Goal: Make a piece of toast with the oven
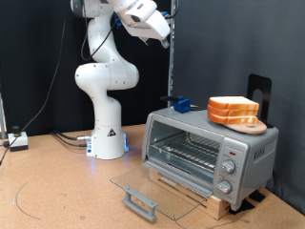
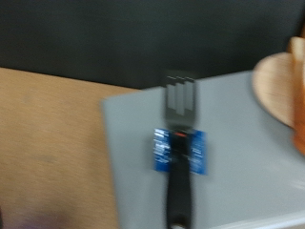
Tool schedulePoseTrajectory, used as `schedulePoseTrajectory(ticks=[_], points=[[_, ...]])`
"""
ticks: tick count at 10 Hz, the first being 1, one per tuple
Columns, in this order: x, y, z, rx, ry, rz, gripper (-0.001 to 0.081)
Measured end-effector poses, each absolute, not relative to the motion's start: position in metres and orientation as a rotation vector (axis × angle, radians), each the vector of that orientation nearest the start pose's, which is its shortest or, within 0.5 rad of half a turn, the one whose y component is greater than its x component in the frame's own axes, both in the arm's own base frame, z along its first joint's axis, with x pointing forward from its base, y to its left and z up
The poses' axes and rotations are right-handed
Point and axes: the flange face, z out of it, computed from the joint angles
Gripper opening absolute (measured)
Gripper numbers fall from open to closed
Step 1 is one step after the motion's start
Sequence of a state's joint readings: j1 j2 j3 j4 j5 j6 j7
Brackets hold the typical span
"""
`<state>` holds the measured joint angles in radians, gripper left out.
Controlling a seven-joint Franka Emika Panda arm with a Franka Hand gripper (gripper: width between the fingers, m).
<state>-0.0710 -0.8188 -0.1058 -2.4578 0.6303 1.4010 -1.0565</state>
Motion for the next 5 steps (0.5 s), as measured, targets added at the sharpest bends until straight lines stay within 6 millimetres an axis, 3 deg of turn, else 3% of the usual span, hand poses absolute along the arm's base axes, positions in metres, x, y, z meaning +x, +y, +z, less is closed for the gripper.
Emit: schedulePoseTrajectory(ticks=[1, 3, 5], points=[[0.282, 0.01, 0.566, -2.108, -1.101, -0.207, 0.0809], [0.287, 0.014, 0.566, -2.144, -1.106, -0.268, 0.0809], [0.29, 0.038, 0.56, -2.266, -1.116, -0.397, 0.0809]])
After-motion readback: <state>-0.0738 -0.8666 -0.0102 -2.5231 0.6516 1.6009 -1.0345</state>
